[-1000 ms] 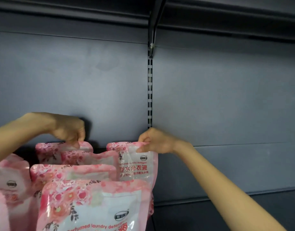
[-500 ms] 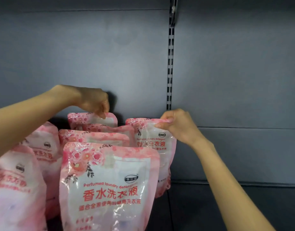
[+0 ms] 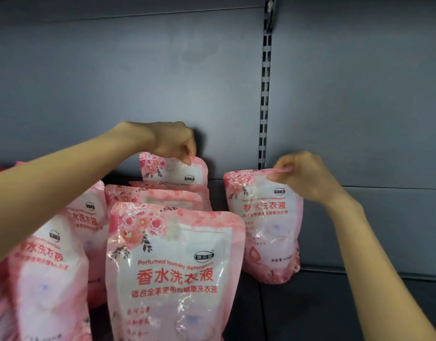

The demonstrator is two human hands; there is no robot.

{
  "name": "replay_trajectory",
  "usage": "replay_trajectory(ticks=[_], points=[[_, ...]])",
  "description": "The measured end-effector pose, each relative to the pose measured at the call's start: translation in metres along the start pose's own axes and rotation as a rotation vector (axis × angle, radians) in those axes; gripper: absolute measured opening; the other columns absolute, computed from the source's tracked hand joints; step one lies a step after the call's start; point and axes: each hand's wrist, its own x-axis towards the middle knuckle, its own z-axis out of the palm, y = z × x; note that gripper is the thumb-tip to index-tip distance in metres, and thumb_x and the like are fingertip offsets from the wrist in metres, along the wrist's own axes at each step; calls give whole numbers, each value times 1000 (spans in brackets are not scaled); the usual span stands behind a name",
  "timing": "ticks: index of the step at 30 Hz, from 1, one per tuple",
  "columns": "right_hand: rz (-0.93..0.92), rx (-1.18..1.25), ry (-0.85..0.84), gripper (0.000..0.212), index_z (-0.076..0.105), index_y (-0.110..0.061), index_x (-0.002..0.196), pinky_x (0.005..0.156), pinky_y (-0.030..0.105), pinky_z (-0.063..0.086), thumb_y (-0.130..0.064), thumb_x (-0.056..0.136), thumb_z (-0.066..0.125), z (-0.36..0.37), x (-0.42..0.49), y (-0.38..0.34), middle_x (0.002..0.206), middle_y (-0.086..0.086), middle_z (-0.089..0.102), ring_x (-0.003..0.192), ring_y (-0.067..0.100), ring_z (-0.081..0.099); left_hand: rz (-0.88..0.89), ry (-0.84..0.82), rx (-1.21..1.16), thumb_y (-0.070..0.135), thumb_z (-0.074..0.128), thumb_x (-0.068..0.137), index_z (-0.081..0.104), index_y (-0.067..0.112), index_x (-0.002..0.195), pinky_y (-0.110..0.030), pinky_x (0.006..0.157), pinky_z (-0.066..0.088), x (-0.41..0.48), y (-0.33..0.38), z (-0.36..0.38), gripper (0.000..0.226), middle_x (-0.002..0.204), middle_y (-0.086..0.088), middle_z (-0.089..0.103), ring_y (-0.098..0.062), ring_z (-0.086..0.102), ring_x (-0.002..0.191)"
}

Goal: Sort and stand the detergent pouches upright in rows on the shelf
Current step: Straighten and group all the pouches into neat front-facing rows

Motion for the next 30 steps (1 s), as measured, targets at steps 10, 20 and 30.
replay_trajectory(ticks=[10,20,30], points=[[135,105,-121,14,66,-4,72,62,23,39,-14,80,72,-23,-5,17,70,10,60,69,15,50,112,96,-78,12,60,88,68,18,78,-10,60,38,11,30,-14,14,67,14,59,-6,53,67],[175,57,-91,9,69,-8,73,66,24,44,-14,81,71,-32,-9,24,75,9,68,70,15,57,224,-9,-78,9,58,90,52,22,63,-3,46,30,31,59,14,31,55,14,44,-1,39,51],[121,-25,-107,17,66,-27,64,80,35,51,-20,78,74,-23,-6,11,75,-7,69,80,16,64,96,-213,-120,20,64,87,67,3,95,-7,50,35,20,53,22,19,71,2,61,-9,48,59]])
